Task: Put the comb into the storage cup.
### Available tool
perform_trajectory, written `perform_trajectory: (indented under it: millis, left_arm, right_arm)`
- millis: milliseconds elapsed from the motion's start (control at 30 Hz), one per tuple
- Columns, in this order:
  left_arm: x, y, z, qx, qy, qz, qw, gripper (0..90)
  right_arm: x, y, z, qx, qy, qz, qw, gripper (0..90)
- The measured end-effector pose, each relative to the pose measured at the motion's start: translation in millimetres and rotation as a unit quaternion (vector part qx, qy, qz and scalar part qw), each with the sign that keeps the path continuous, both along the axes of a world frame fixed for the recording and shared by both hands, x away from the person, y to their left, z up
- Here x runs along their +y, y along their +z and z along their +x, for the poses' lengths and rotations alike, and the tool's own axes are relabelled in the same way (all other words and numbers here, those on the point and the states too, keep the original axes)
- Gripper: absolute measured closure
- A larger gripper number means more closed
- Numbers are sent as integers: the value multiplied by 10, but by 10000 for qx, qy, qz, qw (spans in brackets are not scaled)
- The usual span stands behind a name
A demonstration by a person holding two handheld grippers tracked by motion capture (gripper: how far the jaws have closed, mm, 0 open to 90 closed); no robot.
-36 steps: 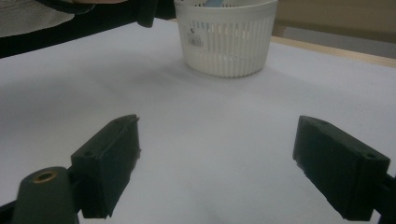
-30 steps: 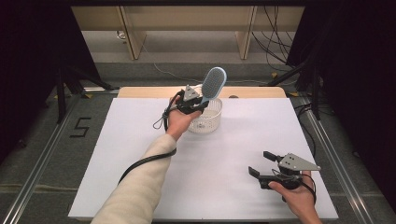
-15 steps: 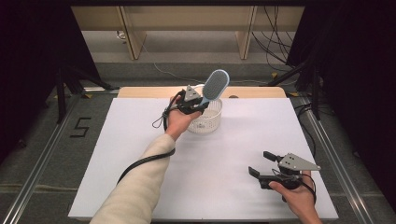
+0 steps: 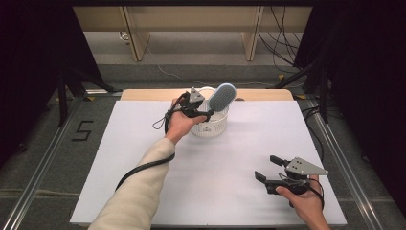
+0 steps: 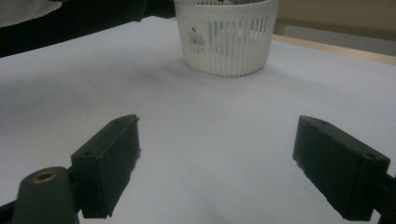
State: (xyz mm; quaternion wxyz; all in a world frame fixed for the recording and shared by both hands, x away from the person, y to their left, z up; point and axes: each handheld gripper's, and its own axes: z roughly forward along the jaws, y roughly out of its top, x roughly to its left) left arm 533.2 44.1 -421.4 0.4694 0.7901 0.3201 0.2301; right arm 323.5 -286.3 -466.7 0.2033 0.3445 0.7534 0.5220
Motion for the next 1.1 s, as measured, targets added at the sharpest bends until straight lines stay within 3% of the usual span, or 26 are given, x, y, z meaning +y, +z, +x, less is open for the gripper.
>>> perform_trajectory:
  millis: [233,467,600,767,1100]
  left_arm:
    - [52,109,-89,201,67,-34,9998,185]
    - [130,203,-184,206,43,64,9998,120]
    - [206,228,-232,436,82,-150,9989,88]
    - [278,219,-300,441,74,53,9990,42]
    - [429,200,-429,414,127,213,9988,12]
  right_arm:
    - [4,3,-4,0,-14,-15,10000,156]
    - [3,3,-4,1,-23,-27,10000,156]
    - [6,2,-5,1,-31,-30,10000,156]
    - [8,0,-3,2,-32,-46,10000,156]
    - [8,-1,-4,8,-43,-50,10000,156]
